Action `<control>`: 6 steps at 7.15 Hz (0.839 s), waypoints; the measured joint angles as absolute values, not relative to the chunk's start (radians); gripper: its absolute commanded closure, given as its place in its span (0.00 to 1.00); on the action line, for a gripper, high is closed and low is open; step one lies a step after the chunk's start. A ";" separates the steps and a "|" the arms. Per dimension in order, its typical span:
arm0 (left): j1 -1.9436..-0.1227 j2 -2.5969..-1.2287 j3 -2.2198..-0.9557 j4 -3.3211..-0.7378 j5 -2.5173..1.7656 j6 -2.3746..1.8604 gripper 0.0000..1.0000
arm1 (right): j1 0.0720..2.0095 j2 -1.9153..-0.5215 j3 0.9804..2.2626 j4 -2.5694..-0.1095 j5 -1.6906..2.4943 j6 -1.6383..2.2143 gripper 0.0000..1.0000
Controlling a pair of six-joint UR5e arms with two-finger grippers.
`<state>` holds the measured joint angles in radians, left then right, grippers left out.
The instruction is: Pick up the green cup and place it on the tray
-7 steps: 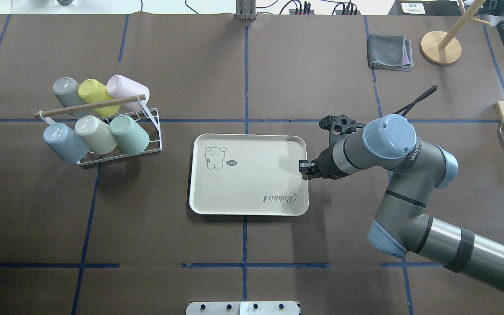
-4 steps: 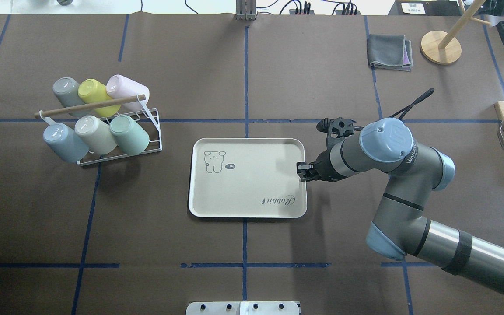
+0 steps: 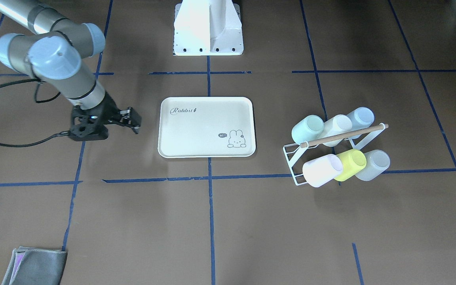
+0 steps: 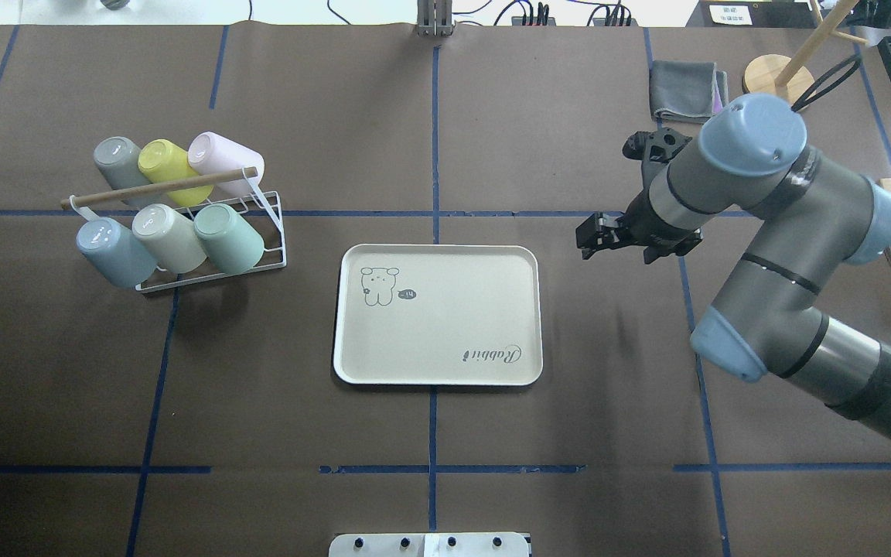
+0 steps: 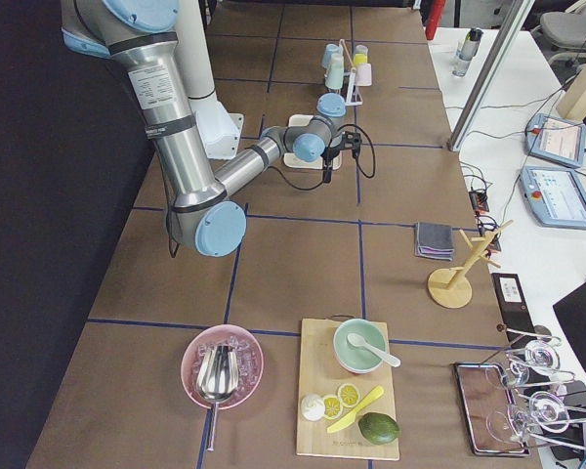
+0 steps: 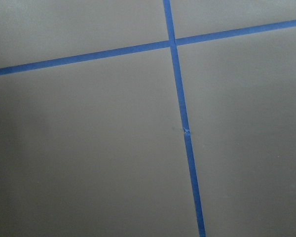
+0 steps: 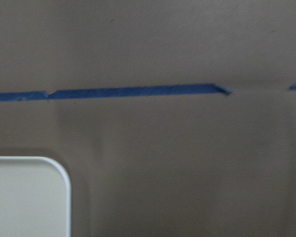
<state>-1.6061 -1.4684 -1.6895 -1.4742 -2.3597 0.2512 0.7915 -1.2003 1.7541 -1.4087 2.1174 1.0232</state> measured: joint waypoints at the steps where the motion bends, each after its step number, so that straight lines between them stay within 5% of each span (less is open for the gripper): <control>1: -1.606 -1.469 -1.695 -1.474 -2.359 0.251 0.00 | 0.873 -1.219 1.786 -1.512 2.147 0.877 0.00; 6: -1.606 -1.473 -1.689 -1.592 -2.362 0.242 0.00 | 1.323 -1.466 1.862 -1.831 2.189 -0.056 0.00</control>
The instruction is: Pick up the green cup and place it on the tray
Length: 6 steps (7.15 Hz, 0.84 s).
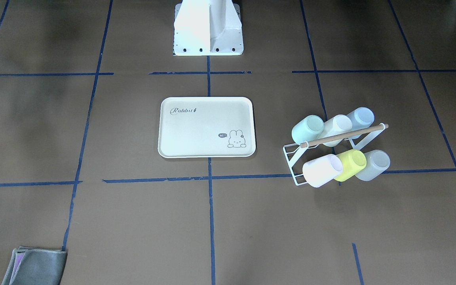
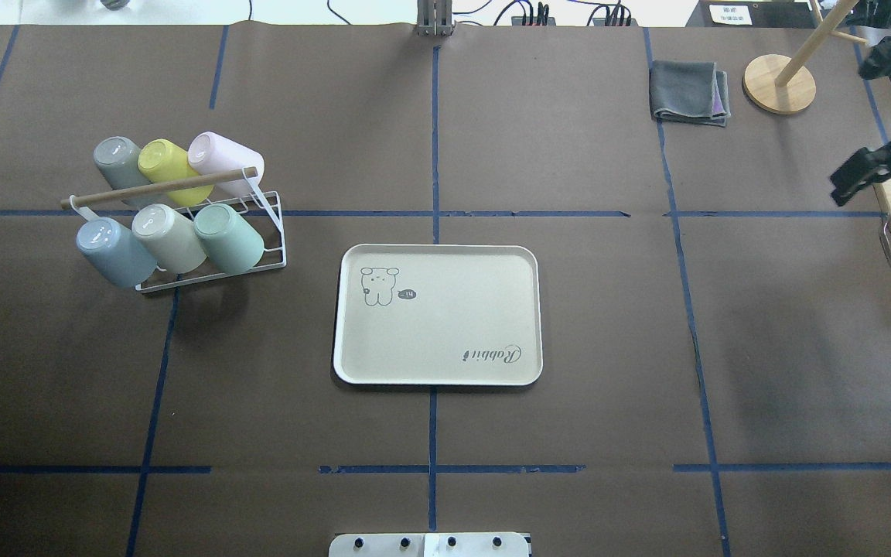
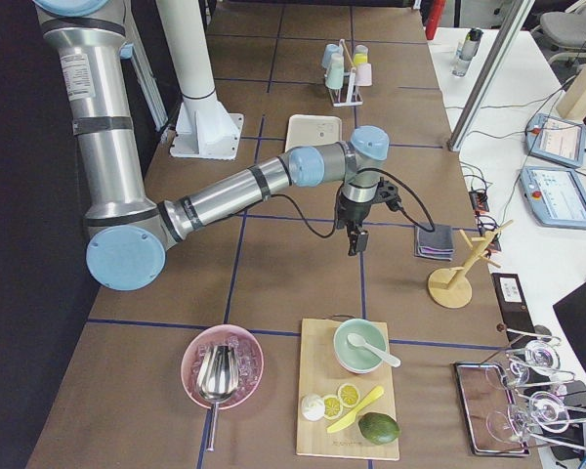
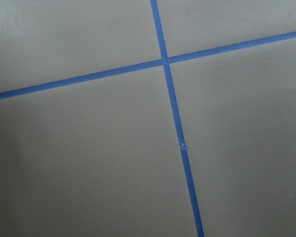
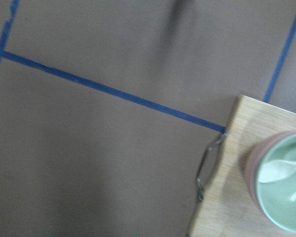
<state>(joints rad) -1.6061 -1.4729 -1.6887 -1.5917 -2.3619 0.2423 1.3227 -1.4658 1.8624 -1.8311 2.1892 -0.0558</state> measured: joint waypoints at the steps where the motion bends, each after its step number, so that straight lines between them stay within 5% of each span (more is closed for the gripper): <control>1: -1.606 -1.473 -1.687 -1.648 -2.361 0.242 0.00 | 1.401 -1.528 1.862 -1.832 2.190 -0.177 0.00; 6: -1.552 -1.602 -1.674 -1.789 -2.387 0.214 0.00 | 1.576 -1.693 1.865 -1.825 2.253 -0.398 0.00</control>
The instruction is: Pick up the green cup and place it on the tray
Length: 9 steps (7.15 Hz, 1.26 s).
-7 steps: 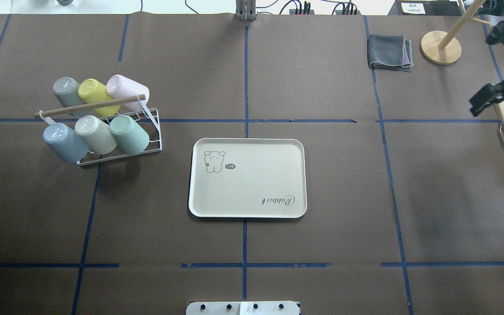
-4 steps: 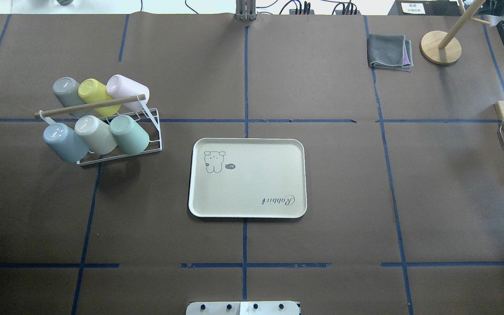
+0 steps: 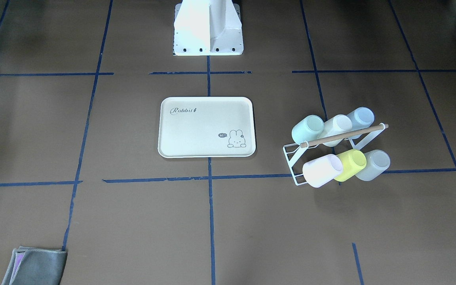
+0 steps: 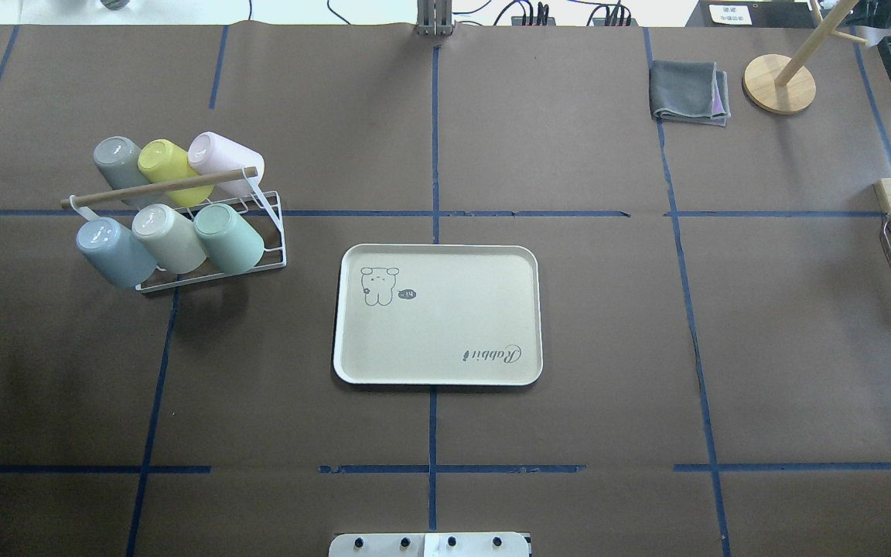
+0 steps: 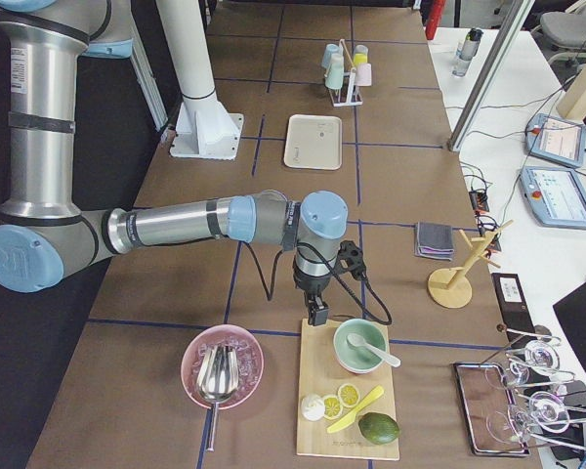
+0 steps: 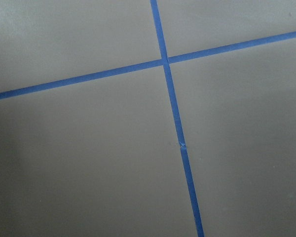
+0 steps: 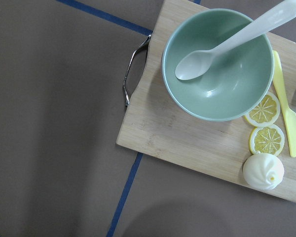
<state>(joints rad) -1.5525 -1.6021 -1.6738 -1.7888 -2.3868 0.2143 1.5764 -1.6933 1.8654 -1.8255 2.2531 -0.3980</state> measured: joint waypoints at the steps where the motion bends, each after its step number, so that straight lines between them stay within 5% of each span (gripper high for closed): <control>1: -1.524 -1.619 -1.685 -1.845 -2.401 0.190 0.00 | 1.578 -1.696 1.866 -1.825 2.256 -0.398 0.00; 5: -1.287 -1.743 -1.850 -1.899 -2.257 0.221 0.00 | 1.578 -1.697 1.871 -1.825 2.258 -0.400 0.00; 9: -1.091 -1.963 -1.934 -1.681 -2.140 0.288 0.00 | 1.578 -1.697 1.868 -1.826 2.261 -0.400 0.00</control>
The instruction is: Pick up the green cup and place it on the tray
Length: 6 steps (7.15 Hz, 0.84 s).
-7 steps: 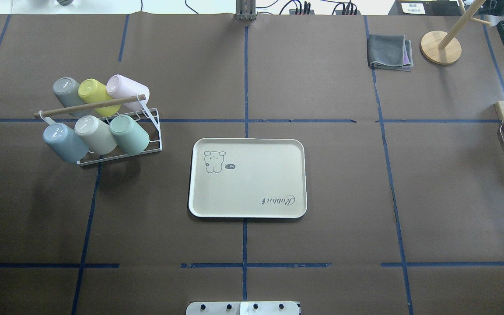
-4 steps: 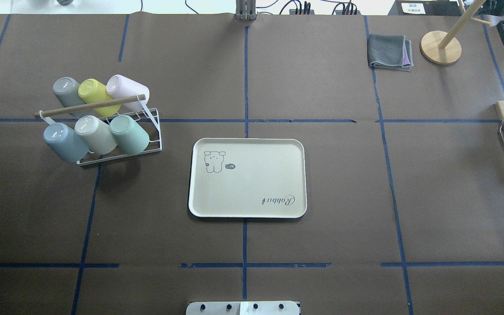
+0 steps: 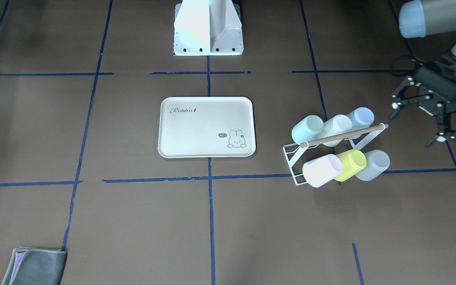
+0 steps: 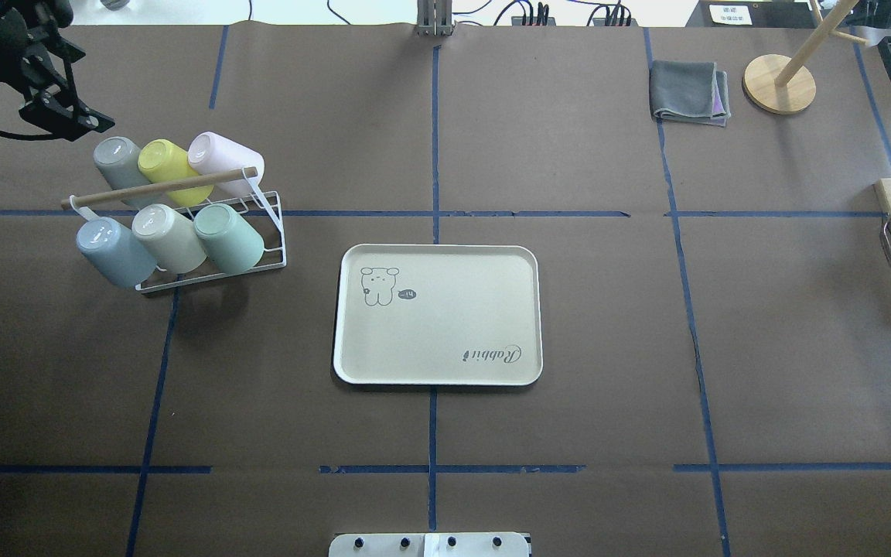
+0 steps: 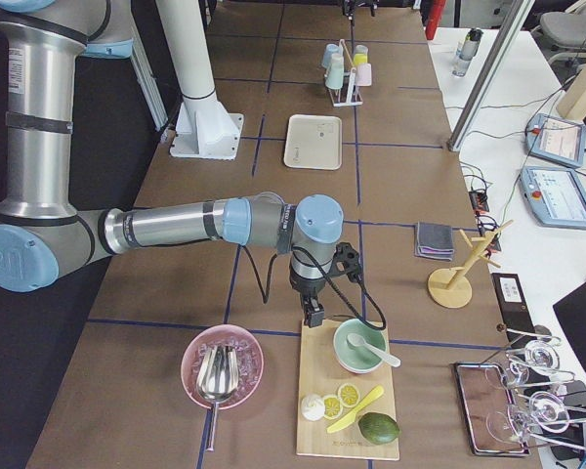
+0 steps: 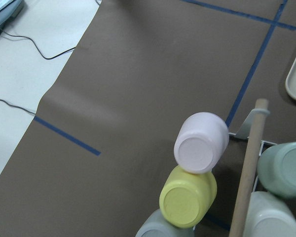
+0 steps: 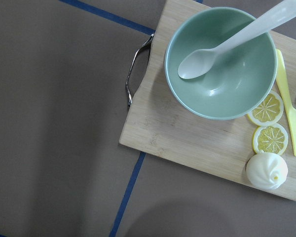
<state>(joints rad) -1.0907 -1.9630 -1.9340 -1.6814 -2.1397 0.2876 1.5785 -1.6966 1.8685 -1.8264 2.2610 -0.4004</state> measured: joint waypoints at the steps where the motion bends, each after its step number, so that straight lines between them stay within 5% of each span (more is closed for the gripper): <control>1: -1.030 -1.982 -1.963 -1.628 -2.048 0.361 0.00 | 1.578 -1.697 1.868 -1.827 2.261 -0.400 0.00; 6: -0.667 -2.061 -2.092 -1.234 -1.398 0.828 0.00 | 1.578 -1.697 1.866 -1.826 2.261 -0.400 0.00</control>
